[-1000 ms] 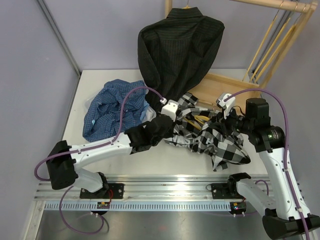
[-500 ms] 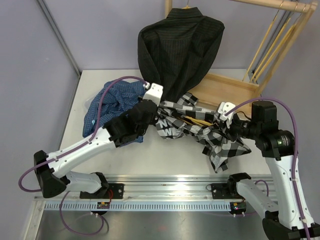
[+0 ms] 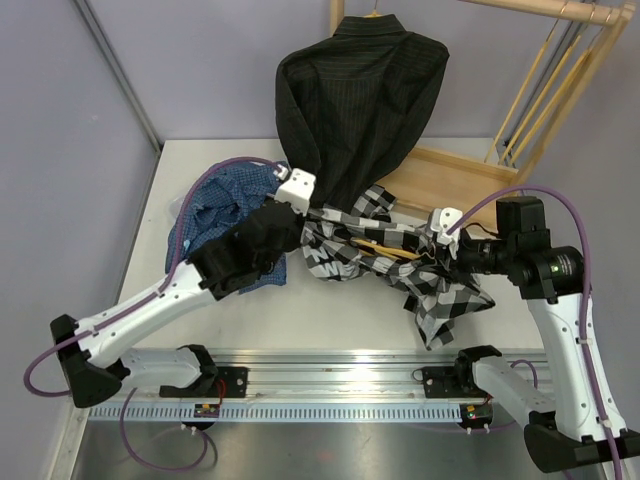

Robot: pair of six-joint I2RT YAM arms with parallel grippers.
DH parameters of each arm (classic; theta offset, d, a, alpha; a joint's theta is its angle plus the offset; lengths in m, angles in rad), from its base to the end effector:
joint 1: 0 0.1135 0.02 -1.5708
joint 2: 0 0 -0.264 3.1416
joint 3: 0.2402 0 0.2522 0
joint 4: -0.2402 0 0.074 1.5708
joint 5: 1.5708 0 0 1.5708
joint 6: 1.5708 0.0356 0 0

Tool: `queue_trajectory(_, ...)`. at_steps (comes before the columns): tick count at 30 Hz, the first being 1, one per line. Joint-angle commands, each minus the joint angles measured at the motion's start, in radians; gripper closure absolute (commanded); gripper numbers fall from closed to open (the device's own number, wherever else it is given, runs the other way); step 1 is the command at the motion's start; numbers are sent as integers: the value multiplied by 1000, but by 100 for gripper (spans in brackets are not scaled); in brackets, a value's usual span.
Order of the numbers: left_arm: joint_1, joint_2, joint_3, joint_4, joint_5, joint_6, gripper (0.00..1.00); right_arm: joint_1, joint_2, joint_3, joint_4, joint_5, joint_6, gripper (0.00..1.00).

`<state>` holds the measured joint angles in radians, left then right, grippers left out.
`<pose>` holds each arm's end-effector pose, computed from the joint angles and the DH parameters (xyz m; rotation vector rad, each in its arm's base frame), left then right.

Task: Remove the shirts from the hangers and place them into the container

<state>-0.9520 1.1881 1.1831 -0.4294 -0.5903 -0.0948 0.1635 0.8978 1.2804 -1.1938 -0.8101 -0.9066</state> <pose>0.1673 -0.2008 0.3736 0.4528 1.8755 -0.1057 0.1222 0.0463 0.3956 -1.3866 1.6311 0.5372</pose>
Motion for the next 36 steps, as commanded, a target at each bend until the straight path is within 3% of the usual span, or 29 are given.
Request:
queue_trajectory(1, 45, -38, 15, 35, -34, 49, 100, -5, 0, 7, -49, -76, -86, 100)
queue_trajectory(5, 134, 22, -22, 8, 70, 14, 100, -5, 15, 25, -55, -113, -88, 100)
queue_trajectory(8, 139, 65, -49, 30, 188, -11, 100, -4, 9, 14, 78, -61, 52, 100)
queue_trajectory(12, 139, 19, -114, 136, 450, -19, 96, -5, 6, -20, 235, 41, 236, 100)
queue_trajectory(13, 137, -5, -131, 162, 472, -20, 82, -4, 16, -16, 244, 51, 247, 100)
queue_trajectory(16, 139, -91, -194, 247, 498, -25, 64, -4, 38, -18, 249, 65, 259, 100)
queue_trajectory(19, 142, -125, -206, 229, 514, -5, 48, -5, 30, -26, 264, 37, 270, 100)
queue_trajectory(20, 142, -124, -204, 218, 521, 10, 36, -4, 30, -26, 264, 29, 275, 100)
queue_trajectory(23, 142, -140, -212, 210, 584, 44, 25, -4, 38, -12, 266, 19, 288, 100)
queue_trajectory(24, 142, -168, -227, 219, 669, 59, 22, -5, 42, -9, 264, 20, 288, 100)
queue_trajectory(29, 141, -197, -243, 296, 728, 81, 18, -4, 52, 0, 249, -3, 296, 100)
queue_trajectory(36, 78, -110, -191, 336, 531, 89, 23, -4, 73, 23, 247, -69, 337, 100)
